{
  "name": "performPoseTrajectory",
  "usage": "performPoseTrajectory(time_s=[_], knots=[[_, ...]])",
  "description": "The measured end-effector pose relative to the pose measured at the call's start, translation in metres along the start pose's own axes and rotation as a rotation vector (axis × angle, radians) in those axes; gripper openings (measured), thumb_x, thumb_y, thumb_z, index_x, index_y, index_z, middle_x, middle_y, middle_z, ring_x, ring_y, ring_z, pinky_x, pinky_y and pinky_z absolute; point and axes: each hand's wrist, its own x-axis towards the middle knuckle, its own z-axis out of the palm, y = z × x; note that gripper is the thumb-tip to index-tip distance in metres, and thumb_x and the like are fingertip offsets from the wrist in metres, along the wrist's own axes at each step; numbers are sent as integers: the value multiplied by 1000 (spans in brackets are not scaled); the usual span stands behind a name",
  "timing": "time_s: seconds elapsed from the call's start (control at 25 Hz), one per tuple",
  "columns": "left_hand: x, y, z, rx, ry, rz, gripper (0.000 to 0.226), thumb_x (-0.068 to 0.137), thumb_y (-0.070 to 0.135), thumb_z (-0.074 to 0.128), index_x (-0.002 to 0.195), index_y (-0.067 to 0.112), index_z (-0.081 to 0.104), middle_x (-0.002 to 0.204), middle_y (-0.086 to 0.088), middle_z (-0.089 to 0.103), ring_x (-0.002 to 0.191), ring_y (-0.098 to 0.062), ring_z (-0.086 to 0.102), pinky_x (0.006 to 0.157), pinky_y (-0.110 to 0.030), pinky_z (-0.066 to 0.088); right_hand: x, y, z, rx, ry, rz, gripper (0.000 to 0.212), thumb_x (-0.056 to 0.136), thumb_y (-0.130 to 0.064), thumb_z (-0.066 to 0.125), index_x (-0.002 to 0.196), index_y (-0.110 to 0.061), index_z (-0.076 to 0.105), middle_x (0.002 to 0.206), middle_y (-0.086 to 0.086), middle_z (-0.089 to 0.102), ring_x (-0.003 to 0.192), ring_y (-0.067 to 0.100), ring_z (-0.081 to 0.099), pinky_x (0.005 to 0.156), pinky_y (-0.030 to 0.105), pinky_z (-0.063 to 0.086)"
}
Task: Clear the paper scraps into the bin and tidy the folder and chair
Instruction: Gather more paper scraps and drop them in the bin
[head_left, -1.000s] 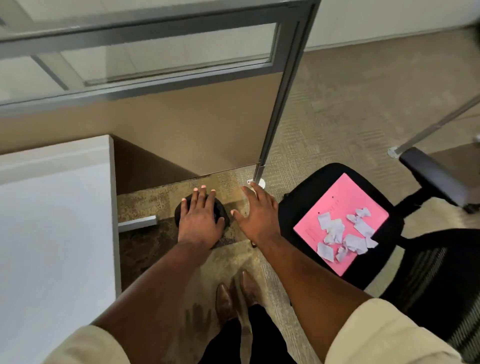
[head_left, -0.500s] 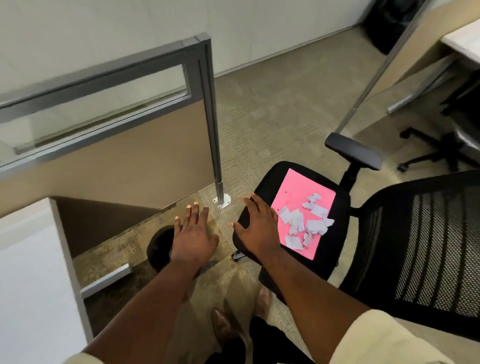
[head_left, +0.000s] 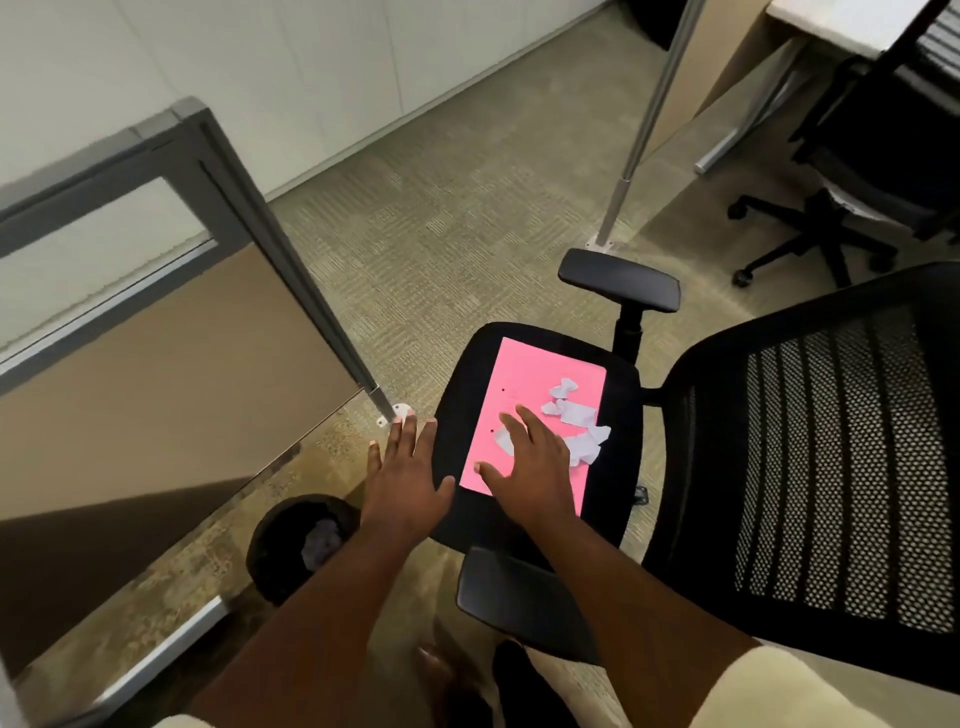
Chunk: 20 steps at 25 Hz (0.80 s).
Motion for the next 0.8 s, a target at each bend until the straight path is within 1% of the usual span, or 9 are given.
performPoseTrajectory(time_s=[0.12,0.36,0.44,0.56,0.64,0.8], knots=[[23,23,12,28,-12,31,85,90,54,48,158,25,5,167,-6,2,154,-23,-3,123,-51,5,13,25,-6,15,-11,47,78,83,-58,69,149,-30,37,163,-3,29,148,22,28,121,52,21],[55,60,37,37,-51,74,87,90,53,50,158,25,5,167,-6,-2,154,-24,-4,122,-52,8,28,70,-11,-2,-12,79,78,84,-58,69,148,-27,39,161,-2,32,148,21,29,120,52,23],[65,69,49,50,-70,94,87,89,53,51,158,26,5,167,-7,-3,154,-25,-2,121,-52,9,34,86,-7,19,-5,130,77,83,-56,71,148,-25,41,160,-1,35,147,21,30,120,52,24],[80,80,72,33,-119,109,88,88,50,55,157,27,6,167,-8,-1,154,-27,5,121,-51,15,40,119,9,85,23,280,77,81,-50,77,146,-21,46,158,2,38,145,23,35,116,49,32],[90,85,91,18,-157,117,89,87,50,59,157,28,9,167,-7,2,153,-28,11,119,-52,22,42,146,22,118,26,364,76,82,-44,79,146,-20,46,159,4,36,144,26,37,114,47,37],[107,91,139,41,-230,161,94,84,56,63,155,31,8,167,-6,6,150,-30,21,115,-53,32,50,194,50,101,-4,432,77,85,-42,77,149,-24,40,163,3,27,147,26,30,114,43,38]])
